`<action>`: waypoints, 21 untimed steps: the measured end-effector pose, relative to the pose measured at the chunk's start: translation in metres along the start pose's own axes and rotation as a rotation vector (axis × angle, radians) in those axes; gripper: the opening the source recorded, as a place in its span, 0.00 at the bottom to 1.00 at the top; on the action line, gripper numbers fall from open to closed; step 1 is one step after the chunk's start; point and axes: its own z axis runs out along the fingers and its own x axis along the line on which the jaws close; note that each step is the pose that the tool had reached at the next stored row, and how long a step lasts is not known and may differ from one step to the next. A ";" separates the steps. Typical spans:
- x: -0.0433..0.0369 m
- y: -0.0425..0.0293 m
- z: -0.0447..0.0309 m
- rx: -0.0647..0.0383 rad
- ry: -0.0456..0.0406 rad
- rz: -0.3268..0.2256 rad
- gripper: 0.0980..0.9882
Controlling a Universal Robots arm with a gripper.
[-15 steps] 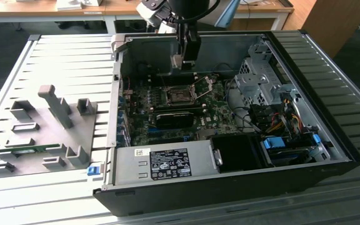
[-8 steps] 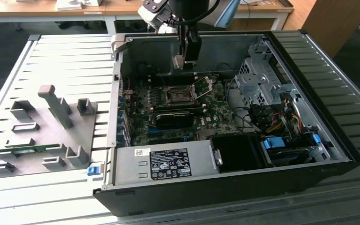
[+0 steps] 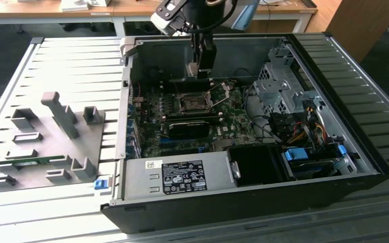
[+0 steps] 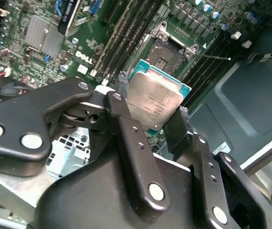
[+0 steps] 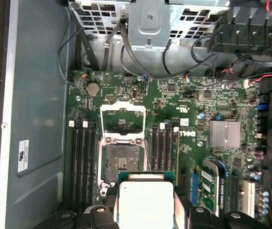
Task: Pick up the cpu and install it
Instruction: 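Place the cpu into insertion slot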
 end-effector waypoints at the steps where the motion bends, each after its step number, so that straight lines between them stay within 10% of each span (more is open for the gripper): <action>1: 0.0014 0.0001 0.0017 0.000 0.0001 0.000 0.50; 21: 0.0078 0.0016 0.0244 0.003 0.0002 0.000 0.50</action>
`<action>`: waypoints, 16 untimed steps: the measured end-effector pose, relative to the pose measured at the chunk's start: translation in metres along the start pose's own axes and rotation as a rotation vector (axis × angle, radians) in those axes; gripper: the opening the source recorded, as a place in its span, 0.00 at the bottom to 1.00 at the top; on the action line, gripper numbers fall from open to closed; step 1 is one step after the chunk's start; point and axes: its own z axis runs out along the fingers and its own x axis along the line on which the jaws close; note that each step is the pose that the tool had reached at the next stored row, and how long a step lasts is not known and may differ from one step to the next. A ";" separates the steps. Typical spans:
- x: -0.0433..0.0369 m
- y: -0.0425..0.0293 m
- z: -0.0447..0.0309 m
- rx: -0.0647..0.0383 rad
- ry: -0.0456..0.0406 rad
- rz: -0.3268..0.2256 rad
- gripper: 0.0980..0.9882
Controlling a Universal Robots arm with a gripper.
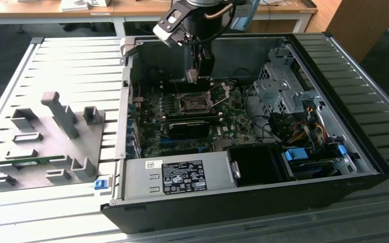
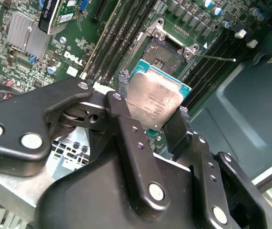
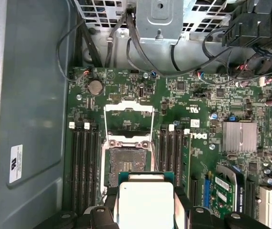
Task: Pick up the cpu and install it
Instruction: 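Place the cpu into insertion slot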
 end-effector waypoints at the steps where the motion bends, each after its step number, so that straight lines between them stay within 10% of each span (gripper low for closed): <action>1: 0.0000 0.0000 0.0009 0.000 0.0000 0.000 0.50; 16: 0.0000 -0.0001 0.0102 0.001 0.0000 0.000 0.50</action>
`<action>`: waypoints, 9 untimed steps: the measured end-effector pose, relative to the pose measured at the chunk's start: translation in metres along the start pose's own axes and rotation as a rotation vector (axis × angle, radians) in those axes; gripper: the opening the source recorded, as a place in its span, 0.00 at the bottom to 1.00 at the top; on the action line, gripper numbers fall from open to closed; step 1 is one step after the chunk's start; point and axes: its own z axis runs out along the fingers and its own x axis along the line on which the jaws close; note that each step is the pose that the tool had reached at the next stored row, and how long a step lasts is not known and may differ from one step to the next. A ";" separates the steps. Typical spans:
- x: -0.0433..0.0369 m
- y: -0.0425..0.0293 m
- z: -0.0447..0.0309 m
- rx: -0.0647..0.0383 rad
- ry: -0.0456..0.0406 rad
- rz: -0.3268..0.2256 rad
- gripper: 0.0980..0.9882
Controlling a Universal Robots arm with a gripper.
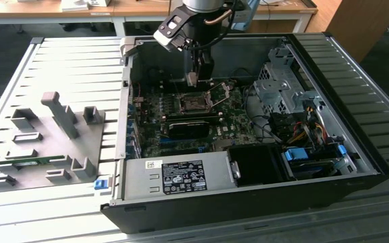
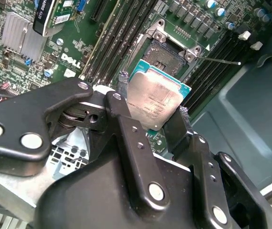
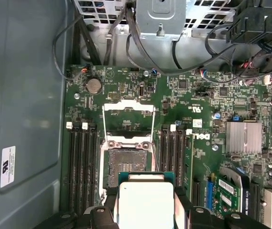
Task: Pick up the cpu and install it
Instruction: 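Place the cpu into insertion slot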
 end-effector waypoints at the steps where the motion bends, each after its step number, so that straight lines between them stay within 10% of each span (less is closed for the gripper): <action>1: 0.0000 0.0000 0.0007 0.000 0.0000 0.000 0.50; 9: 0.0001 0.0001 0.0078 0.002 0.0000 0.000 0.50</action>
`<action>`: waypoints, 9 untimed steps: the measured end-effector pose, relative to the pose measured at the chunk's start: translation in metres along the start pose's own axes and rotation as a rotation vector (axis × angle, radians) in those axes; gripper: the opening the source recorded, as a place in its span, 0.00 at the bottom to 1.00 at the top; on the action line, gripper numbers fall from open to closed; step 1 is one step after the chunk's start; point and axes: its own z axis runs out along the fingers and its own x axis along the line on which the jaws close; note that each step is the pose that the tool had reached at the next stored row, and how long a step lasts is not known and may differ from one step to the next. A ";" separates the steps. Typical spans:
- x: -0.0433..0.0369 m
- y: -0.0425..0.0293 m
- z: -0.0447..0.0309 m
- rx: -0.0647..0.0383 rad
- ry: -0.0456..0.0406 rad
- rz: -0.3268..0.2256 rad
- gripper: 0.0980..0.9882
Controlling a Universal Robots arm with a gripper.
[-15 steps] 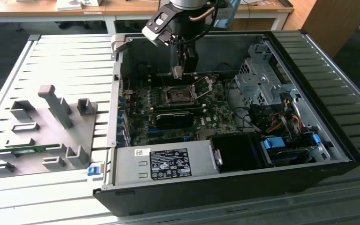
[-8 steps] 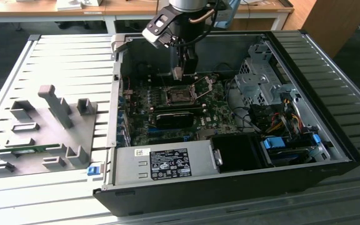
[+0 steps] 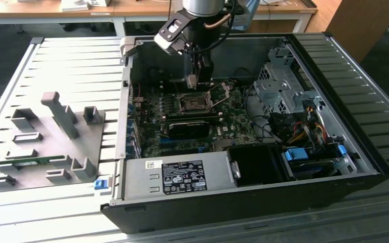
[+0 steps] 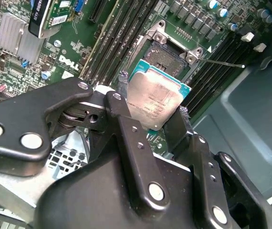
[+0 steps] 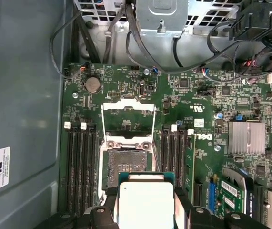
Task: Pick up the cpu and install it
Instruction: 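Place the cpu into insertion slot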
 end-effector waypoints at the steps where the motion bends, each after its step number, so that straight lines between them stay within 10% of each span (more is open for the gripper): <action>1: 0.0000 0.0000 0.0008 0.000 0.0000 0.000 0.50; 9: 0.0010 0.0003 0.0063 0.002 -0.0001 0.000 0.50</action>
